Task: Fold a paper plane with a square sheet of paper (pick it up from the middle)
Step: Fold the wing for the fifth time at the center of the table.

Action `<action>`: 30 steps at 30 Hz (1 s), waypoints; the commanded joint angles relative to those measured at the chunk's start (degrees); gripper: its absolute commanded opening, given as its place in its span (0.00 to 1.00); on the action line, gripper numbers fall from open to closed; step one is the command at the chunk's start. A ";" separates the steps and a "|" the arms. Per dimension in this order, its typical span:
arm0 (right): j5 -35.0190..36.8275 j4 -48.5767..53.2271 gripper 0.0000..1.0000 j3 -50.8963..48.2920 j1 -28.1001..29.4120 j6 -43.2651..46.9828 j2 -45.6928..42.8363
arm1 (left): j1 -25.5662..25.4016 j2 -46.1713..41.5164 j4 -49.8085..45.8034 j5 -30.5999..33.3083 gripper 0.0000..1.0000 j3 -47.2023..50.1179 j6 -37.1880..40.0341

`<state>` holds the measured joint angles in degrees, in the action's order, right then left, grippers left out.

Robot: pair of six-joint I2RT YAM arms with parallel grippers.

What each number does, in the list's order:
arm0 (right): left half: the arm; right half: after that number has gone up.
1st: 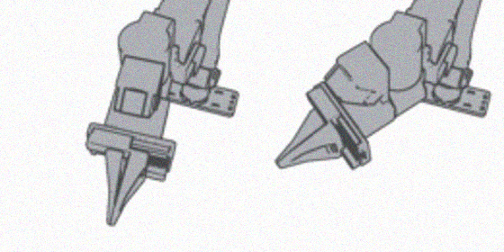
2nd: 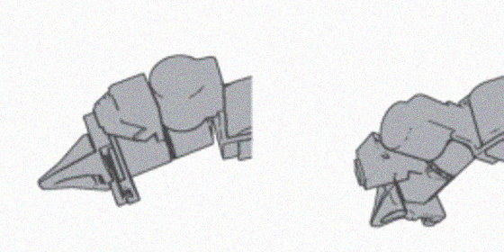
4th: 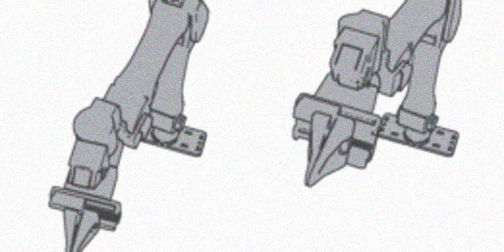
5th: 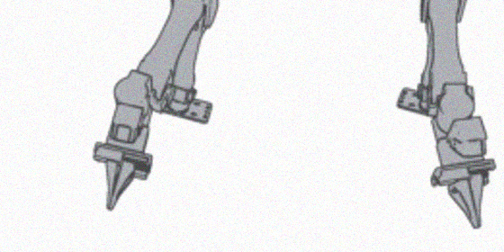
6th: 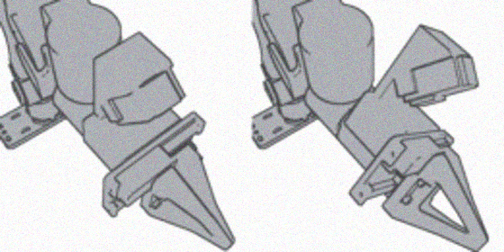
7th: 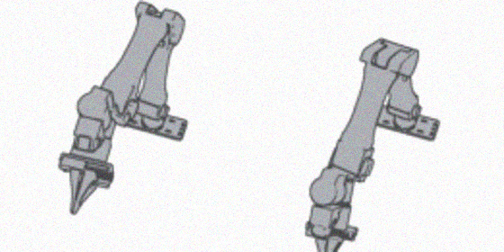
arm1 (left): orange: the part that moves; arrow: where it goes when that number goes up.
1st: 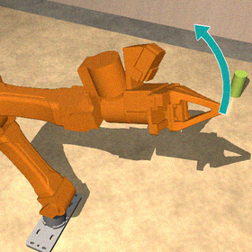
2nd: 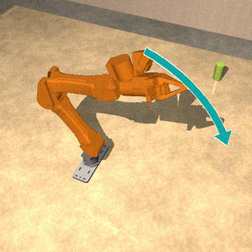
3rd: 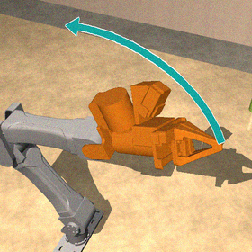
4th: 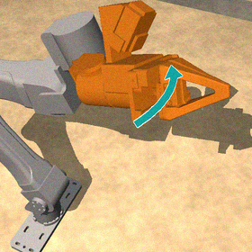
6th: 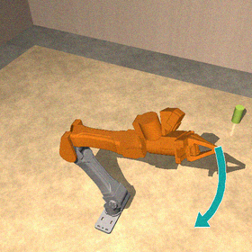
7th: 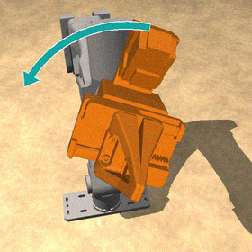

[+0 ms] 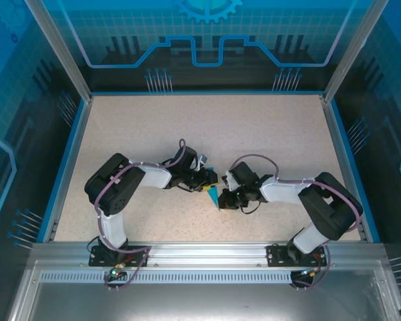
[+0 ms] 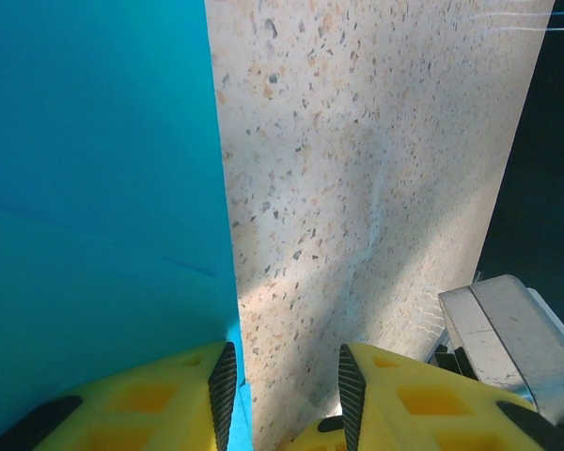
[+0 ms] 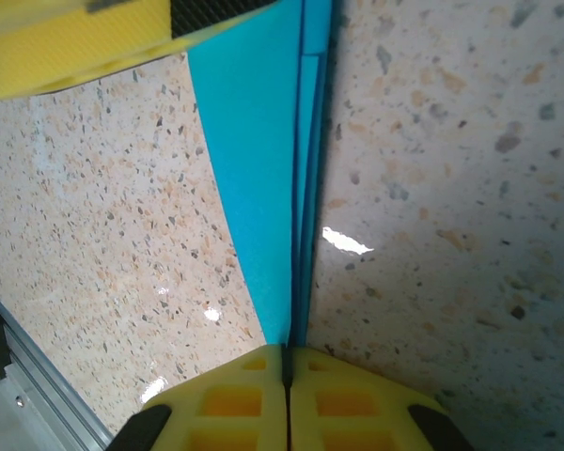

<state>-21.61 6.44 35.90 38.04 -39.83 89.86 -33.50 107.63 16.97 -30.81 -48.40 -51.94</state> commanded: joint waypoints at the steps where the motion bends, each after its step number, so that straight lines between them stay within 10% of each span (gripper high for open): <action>1: 1.77 8.11 0.04 -0.88 1.40 0.49 4.04 | 0.38 1.58 -2.56 1.55 0.38 -0.65 1.46; 15: 5.18 7.81 0.24 0.35 0.09 -0.82 -9.78 | 0.31 1.60 -3.17 1.57 0.38 -0.62 1.73; 30: -7.73 -10.70 0.11 1.15 -0.61 -6.55 0.09 | 0.01 1.60 -3.93 1.35 0.38 -1.16 2.03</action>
<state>-26.55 -0.86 36.12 37.95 -45.04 88.71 -33.50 107.68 16.36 -30.79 -48.73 -51.92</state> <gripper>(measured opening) 0.108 0.381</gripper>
